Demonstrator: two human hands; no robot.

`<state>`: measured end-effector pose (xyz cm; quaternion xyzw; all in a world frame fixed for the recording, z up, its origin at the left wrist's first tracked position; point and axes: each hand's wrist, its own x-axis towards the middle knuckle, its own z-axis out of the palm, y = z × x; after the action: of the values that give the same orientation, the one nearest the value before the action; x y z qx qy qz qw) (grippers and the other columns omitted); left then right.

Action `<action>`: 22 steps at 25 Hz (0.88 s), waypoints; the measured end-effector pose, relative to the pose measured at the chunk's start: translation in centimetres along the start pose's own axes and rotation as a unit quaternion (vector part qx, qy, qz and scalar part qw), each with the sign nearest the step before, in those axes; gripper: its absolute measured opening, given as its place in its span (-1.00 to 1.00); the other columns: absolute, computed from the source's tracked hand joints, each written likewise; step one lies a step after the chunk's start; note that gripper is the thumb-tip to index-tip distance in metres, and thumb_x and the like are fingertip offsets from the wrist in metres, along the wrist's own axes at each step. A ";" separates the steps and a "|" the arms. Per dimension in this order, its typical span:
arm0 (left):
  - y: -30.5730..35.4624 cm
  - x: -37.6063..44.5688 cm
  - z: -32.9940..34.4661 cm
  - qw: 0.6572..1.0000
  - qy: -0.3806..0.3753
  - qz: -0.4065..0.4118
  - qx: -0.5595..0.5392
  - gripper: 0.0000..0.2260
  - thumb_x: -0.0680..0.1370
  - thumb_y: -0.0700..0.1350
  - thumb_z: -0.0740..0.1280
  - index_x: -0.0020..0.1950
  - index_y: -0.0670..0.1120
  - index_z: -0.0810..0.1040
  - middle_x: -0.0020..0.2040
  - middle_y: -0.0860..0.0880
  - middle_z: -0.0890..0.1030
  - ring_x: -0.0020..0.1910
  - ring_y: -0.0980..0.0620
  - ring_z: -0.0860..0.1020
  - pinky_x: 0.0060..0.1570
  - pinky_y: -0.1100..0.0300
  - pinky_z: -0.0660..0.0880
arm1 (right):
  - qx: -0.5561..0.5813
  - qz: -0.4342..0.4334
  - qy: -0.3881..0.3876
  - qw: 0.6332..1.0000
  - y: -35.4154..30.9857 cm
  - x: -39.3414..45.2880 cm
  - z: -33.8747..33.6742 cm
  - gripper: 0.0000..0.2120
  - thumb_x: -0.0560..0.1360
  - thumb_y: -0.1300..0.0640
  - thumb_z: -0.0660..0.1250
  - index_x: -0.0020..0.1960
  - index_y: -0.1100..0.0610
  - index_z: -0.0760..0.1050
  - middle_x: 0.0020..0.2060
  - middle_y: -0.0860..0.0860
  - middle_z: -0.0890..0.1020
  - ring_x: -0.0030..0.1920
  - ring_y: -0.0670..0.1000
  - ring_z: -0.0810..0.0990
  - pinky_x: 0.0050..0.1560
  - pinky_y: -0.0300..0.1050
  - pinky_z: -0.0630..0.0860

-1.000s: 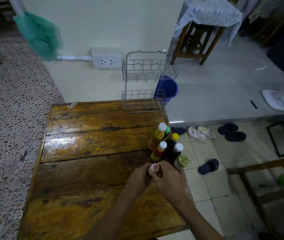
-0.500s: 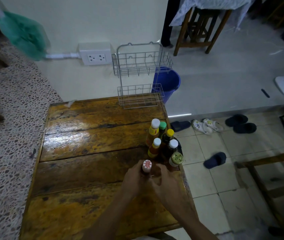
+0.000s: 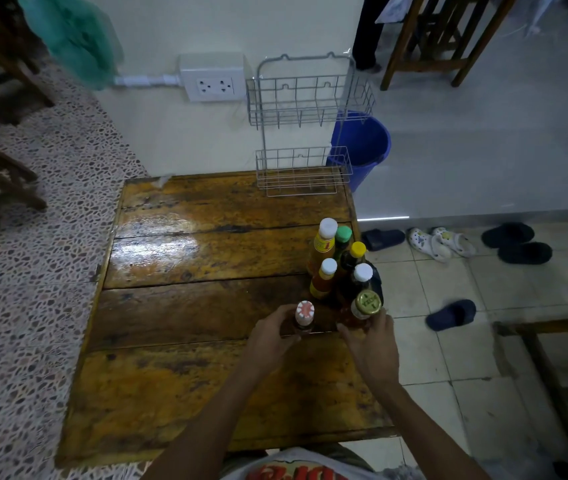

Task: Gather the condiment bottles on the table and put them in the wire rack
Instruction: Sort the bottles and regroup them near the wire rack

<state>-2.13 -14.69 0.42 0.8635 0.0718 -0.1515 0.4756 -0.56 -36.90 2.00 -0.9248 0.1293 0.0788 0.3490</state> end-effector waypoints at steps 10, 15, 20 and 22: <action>1.0 0.2 -1.3 1.000 -0.008 0.009 -0.002 -0.44 0.48 -0.14 0.56 0.44 0.13 0.50 0.31 0.11 0.64 0.28 0.13 0.59 0.26 0.05 0.57 | 0.017 -0.049 0.014 0.999 1.1 0.6 0.2 -0.25 0.39 -0.09 0.54 0.46 0.03 0.28 0.28 0.05 0.56 0.22 0.11 0.57 0.10 0.09 0.59; 1.4 0.6 -1.2 1.000 -0.020 0.017 0.017 -0.40 0.47 -0.12 0.57 0.47 0.11 0.48 0.36 0.10 0.61 0.34 0.09 0.55 0.30 0.00 0.55 | 0.031 -0.052 0.016 0.998 1.0 0.6 0.2 -0.27 0.39 -0.07 0.55 0.44 0.00 0.28 0.24 0.03 0.60 0.17 0.08 0.61 0.06 0.07 0.61; 1.3 0.8 -1.2 0.999 -0.028 0.020 0.021 -0.41 0.47 -0.07 0.56 0.47 0.11 0.48 0.33 0.09 0.63 0.32 0.07 0.56 0.27 -0.04 0.55 | 0.036 -0.054 0.021 0.998 0.7 0.4 0.3 -0.28 0.40 -0.06 0.54 0.45 0.00 0.27 0.29 0.02 0.57 0.22 0.08 0.58 0.10 0.03 0.59; 1.3 0.9 -1.2 0.999 -0.027 0.022 0.020 -0.43 0.46 -0.03 0.55 0.45 0.13 0.48 0.31 0.09 0.64 0.30 0.06 0.58 0.25 -0.04 0.56 | 0.032 -0.053 0.024 0.998 0.6 0.4 0.3 -0.27 0.40 -0.06 0.54 0.45 0.00 0.27 0.30 0.02 0.56 0.24 0.09 0.57 0.11 0.04 0.58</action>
<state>-0.76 -14.38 1.73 0.8697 0.0370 -0.1659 0.4634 -0.39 -37.21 1.35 -0.9203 0.0913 0.0336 0.3789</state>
